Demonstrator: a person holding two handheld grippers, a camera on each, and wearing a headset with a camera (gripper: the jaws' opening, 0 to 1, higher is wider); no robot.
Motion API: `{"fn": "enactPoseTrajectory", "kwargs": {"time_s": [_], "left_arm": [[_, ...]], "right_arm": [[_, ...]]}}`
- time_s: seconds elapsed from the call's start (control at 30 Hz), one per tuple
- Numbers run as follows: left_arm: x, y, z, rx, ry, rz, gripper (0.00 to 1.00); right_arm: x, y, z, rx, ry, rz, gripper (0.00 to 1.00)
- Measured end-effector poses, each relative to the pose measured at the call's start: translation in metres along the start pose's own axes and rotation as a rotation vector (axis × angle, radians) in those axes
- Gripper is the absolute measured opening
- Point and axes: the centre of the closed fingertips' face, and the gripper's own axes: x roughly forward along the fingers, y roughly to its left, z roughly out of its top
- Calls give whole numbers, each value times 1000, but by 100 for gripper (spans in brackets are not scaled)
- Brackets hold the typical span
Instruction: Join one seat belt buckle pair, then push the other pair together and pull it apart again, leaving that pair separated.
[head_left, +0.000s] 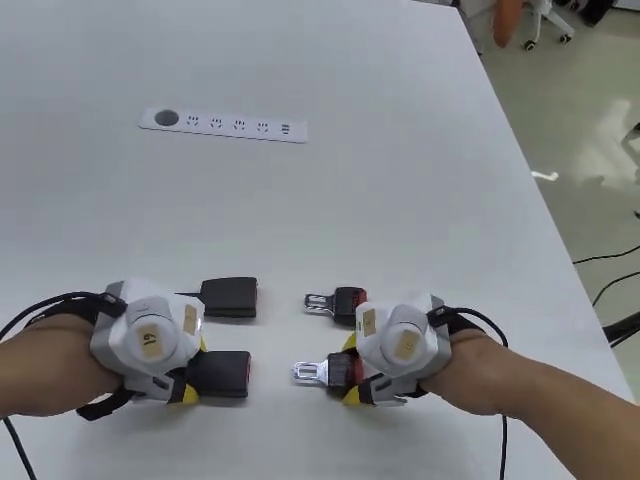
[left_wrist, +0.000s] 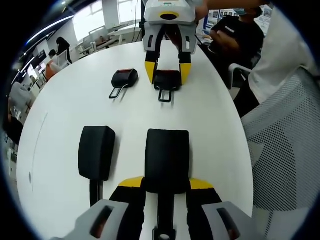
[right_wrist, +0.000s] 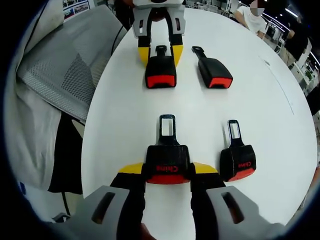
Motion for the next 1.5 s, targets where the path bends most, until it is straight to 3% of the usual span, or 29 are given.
{"fn": "enactPoseTrajectory", "kwargs": {"time_s": [0.2, 0.7, 0.83, 1.5], "left_arm": [[0, -1, 0, 14, 20, 0, 32], [-1, 0, -1, -5, -19, 10, 32], [-1, -1, -1, -11, -15, 10, 32], [0, -1, -1, -8, -9, 9, 32]], "right_arm": [[0, -1, 0, 3, -11, -2, 33], [1, -3, 2, -1, 16, -2, 33], [5, -5, 8, 1, 39, -16, 33], [22, 4, 48, -7, -6, 1, 33]]}}
